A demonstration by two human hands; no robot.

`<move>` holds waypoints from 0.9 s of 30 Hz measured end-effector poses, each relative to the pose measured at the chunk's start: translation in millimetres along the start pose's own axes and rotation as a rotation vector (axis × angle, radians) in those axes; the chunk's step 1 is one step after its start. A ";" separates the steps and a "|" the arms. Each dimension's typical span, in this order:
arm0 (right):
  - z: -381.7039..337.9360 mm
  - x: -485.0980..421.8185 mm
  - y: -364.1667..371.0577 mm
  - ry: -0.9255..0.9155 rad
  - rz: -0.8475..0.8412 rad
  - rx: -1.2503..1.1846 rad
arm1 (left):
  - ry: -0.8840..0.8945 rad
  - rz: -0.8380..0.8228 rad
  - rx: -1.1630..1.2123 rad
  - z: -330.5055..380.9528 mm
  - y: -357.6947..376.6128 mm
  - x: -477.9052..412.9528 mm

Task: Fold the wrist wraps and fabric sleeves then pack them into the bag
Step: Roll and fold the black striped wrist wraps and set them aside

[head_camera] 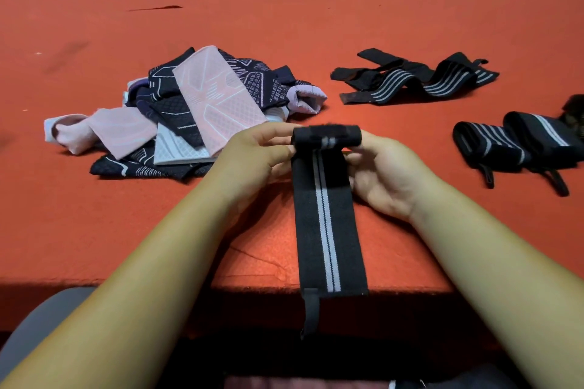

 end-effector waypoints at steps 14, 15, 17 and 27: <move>-13.0 9.1 3.0 -0.221 0.042 0.104 | -0.090 0.041 0.064 7.7 6.1 8.2; -13.2 9.6 3.6 -0.235 0.049 0.100 | -0.089 0.005 0.036 6.9 8.4 9.7; -12.2 9.4 3.3 -0.256 0.075 0.114 | -0.073 -0.038 -0.014 4.6 10.5 11.8; 7.9 -1.0 3.1 -0.047 0.051 0.472 | -0.010 0.051 0.050 4.7 1.7 6.4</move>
Point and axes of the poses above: each hand's wrist, its own x-axis away from the middle knuckle, its own y-axis out of the palm, z = x × y, the point moved 8 cm from there along -x, towards the middle knuckle, and after that the axes turned 14 degrees about y, right-handed, at the moved point
